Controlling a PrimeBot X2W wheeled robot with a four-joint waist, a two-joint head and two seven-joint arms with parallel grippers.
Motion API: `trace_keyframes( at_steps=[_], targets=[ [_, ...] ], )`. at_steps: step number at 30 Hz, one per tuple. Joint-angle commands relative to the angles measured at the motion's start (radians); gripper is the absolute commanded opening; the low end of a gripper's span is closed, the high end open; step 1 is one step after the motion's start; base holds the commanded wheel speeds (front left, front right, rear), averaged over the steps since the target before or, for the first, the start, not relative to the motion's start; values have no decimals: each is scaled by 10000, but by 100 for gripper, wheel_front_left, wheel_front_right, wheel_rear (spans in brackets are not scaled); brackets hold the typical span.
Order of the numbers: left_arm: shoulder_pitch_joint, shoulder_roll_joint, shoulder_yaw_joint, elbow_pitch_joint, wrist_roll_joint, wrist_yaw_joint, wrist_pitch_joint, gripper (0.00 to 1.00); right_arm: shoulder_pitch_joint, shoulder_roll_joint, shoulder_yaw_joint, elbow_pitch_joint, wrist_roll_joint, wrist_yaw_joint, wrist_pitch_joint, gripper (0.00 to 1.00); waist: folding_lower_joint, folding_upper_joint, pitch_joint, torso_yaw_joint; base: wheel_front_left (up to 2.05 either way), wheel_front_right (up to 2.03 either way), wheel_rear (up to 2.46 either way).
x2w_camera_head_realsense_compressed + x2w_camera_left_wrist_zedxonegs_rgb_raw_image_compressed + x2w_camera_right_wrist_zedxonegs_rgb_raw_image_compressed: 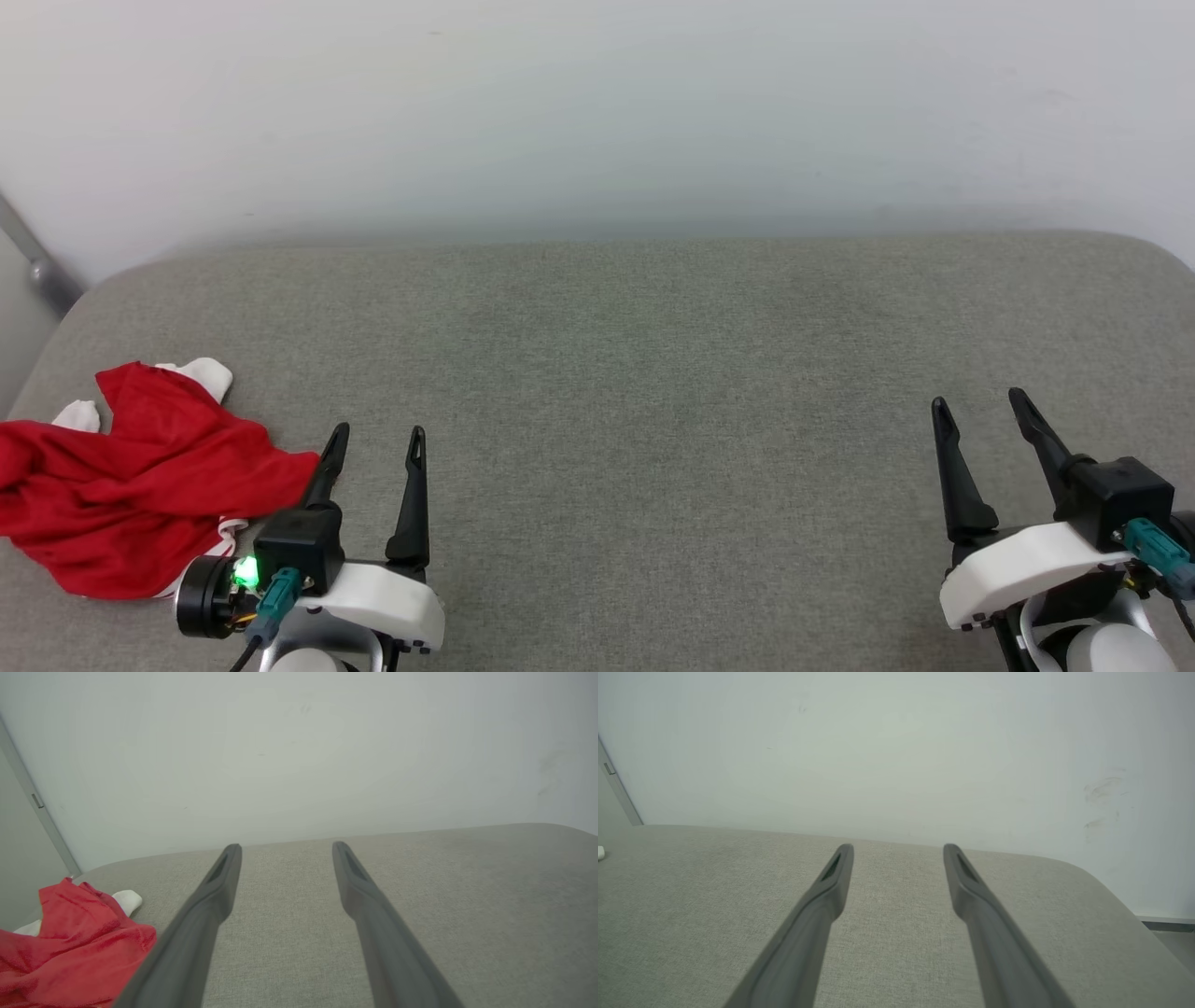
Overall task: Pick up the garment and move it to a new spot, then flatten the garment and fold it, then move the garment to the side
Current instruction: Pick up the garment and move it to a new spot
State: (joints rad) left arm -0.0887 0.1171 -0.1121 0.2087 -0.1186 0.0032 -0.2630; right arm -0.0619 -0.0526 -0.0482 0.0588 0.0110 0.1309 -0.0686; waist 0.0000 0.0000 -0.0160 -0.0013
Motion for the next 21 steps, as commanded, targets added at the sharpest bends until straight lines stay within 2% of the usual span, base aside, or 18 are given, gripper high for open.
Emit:
trace_keyframes(
  at_steps=[1,8,21],
  targets=[
    [-117,-52,65,53,-49,-39,-28,100,-41,36,-28,34,84,-3,-62,100,0,0,-1,95,0,0,0],
    [-227,-122,372,198,-242,-46,-27,100,-47,35,-88,86,142,-3,-123,100,0,0,37,751,0,0,0],
    [-71,-16,1343,178,-519,157,-27,100,-304,29,385,250,316,-5,-243,100,0,0,175,2923,0,0,0]
  ],
)
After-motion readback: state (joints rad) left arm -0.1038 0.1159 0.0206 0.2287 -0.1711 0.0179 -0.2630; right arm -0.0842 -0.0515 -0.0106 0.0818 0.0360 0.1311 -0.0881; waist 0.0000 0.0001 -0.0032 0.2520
